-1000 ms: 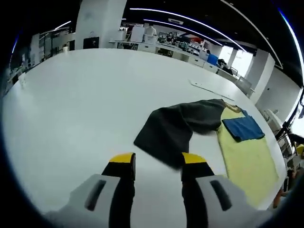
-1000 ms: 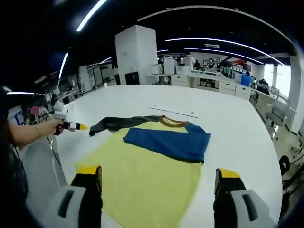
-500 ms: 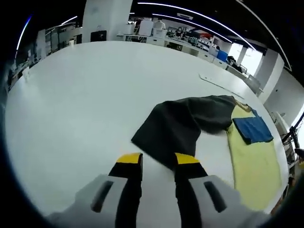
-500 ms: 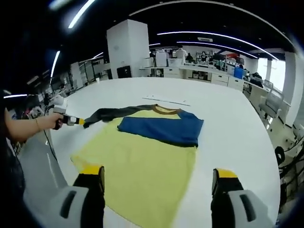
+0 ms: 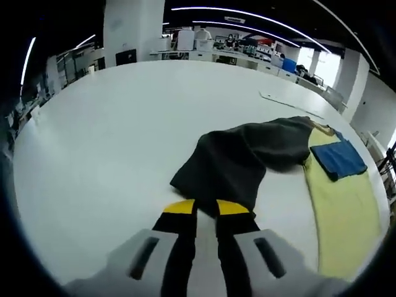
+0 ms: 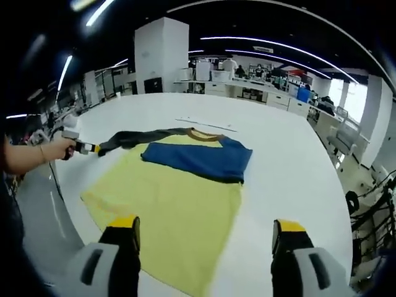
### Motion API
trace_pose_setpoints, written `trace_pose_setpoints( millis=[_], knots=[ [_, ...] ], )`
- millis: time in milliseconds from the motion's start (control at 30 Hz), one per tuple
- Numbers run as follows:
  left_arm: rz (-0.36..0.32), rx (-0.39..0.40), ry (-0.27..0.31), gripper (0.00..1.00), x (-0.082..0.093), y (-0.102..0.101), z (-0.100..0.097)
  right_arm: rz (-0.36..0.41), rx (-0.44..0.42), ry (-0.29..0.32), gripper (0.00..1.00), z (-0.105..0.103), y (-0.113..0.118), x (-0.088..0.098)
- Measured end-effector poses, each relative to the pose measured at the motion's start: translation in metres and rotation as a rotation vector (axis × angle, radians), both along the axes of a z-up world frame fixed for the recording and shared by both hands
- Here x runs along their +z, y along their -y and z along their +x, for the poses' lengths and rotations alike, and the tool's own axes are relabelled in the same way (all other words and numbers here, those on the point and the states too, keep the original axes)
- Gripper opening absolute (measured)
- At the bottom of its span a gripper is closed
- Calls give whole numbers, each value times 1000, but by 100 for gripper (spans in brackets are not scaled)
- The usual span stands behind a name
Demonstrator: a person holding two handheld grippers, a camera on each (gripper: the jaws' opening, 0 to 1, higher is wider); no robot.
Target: Fold the garment on the visible template until the final outline fits inside the template.
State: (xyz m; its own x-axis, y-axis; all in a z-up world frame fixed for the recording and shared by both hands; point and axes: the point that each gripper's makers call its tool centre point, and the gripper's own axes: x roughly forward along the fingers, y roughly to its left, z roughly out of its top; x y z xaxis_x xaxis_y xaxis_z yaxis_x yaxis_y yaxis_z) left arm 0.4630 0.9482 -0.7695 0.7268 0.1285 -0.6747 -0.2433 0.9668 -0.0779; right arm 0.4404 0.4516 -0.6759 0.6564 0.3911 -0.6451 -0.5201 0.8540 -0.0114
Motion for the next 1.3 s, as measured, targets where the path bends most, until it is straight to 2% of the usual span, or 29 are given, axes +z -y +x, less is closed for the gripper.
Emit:
trace_pose_setpoints(
  millis=[67,167,433,567,733,833,867,967,1100,1300],
  knots=[
    [4,-8,0,0,1,-3,1,3,-8,0,88,0,2,-1],
    [7,-17,-8,0,2,-10,1,6,-12,-2,88,-1,2,-1],
    [145,-96,-20,0,16,-49,7,10,-30,0,88,-3,2,-1],
    [238,-174,-46,0,19,-65,15,4,-9,6,92,-5,-1,-2],
    [290,-222,-62,0,17,-74,26,52,26,-7,97,-12,-11,-3],
    [299,-247,-80,0,15,-76,31,69,48,-14,100,-15,-16,-3],
    [342,-272,-93,0,16,-79,34,75,61,-20,100,-17,-19,-3],
    [334,-278,-88,0,17,-80,42,76,92,-15,100,-19,-22,-1],
    [350,-249,-124,0,12,-88,47,57,127,-4,100,-18,-21,-1],
    [328,-232,-139,0,3,-91,47,42,104,0,100,-13,-15,1]
  ],
)
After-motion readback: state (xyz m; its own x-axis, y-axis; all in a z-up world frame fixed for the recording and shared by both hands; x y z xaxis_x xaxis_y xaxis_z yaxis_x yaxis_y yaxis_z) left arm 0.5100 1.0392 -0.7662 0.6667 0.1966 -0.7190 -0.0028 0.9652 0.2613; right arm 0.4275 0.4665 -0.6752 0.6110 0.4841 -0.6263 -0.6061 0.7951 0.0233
